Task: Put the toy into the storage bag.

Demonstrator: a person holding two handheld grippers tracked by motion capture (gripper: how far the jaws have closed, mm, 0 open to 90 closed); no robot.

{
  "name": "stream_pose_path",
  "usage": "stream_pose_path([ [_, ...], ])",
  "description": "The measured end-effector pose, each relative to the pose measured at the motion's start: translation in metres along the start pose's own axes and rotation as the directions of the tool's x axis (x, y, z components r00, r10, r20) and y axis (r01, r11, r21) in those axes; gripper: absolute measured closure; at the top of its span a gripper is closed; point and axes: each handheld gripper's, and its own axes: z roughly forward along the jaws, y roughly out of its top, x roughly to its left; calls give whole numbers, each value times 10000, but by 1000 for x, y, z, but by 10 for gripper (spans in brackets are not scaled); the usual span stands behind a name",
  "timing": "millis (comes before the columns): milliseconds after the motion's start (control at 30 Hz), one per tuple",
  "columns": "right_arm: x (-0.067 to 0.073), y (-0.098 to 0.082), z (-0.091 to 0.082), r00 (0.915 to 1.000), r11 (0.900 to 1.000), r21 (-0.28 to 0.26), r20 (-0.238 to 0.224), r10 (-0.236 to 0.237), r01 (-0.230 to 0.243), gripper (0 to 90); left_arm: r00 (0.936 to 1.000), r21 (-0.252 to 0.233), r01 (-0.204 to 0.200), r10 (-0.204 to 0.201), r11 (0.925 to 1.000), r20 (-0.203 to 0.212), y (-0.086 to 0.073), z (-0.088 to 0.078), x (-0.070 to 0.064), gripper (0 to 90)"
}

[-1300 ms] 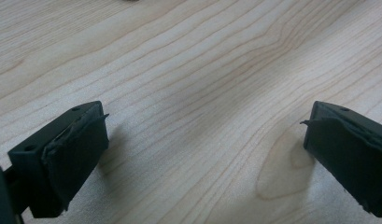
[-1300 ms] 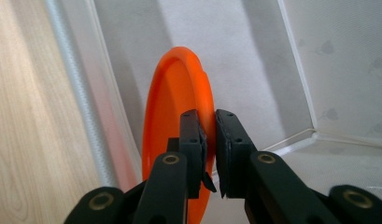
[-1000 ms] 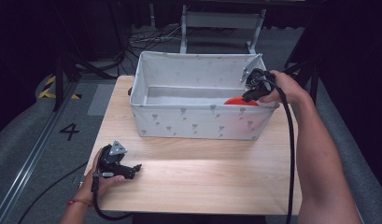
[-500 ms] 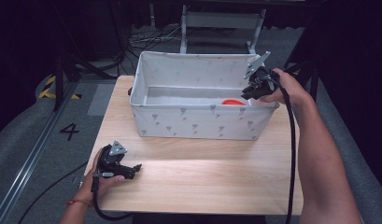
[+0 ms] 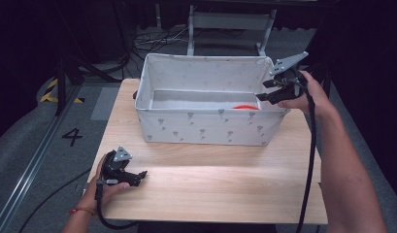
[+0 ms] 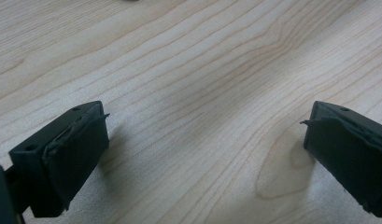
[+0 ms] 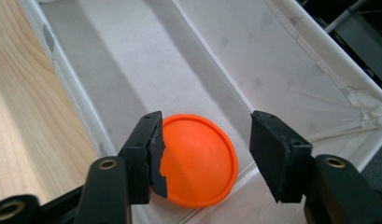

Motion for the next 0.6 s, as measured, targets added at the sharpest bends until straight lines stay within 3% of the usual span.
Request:
stream_pose_path([
  [167,2,-8,-12,9972,9974,-539,546,501,-472,318,10000,-2,1,-1,10000,0,0,0,0,3],
  [333,3,-14,-21,9910,9886,-1025,654,1170,-1100,252,10000,-11,3,-3,10000,-4,0,0,0,4],
  [533,9,-22,-31,9866,9860,-1136,940,1332,-1223,225,10000,-9,-2,2,10000,-17,0,0,0,5],
  [600,12,-24,-34,9833,9871,-1081,1258,1316,-1182,224,10000,-12,3,-3,10000,-17,0,0,0,4],
])
